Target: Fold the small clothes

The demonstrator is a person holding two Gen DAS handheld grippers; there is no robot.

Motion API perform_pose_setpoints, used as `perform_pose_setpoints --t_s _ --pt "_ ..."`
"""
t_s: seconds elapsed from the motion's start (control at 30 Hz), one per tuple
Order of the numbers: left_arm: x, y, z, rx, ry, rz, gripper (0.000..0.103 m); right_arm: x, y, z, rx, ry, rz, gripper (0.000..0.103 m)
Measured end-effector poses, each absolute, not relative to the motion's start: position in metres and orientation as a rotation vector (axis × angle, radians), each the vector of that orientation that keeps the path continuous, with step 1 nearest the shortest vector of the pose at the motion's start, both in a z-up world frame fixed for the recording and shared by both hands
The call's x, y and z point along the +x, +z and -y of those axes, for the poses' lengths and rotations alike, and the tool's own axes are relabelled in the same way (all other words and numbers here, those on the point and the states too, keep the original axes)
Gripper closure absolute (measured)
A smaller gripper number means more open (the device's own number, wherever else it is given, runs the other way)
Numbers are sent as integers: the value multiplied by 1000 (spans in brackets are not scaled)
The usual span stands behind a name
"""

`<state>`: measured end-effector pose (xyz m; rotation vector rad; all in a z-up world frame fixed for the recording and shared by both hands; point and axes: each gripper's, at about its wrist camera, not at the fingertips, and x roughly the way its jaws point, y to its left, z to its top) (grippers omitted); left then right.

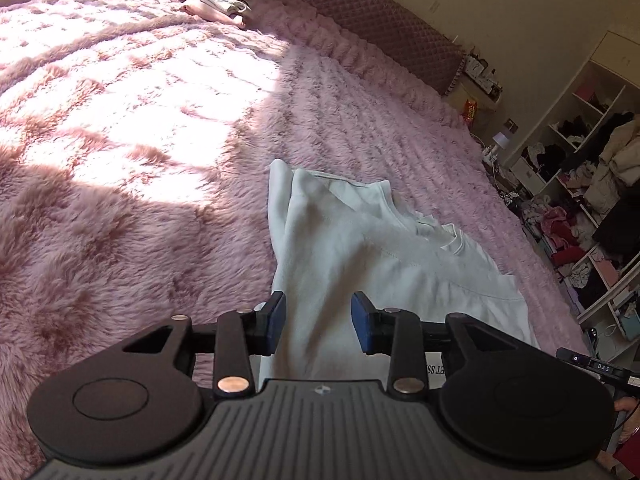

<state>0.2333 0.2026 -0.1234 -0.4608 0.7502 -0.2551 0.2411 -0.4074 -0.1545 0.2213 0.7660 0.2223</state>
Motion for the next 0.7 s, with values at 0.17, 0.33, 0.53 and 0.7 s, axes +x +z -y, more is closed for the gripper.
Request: perform_pose_setpoints --t_s 0.17,0.33,0.53,0.7 --pt "288 -131 -169 -437 -309 -701 51 300 -150 380 180 238 -684 71" --pt "338 -159 -158 -453 -283 -729 51 352 -163 369 212 218 -700 71" --pt "362 -197 -183 -569 -243 -792 56 386 -199 380 216 126 -778 99" --pt "355 -197 -197 -605 -230 -783 77 386 -206 383 256 109 -778 99"
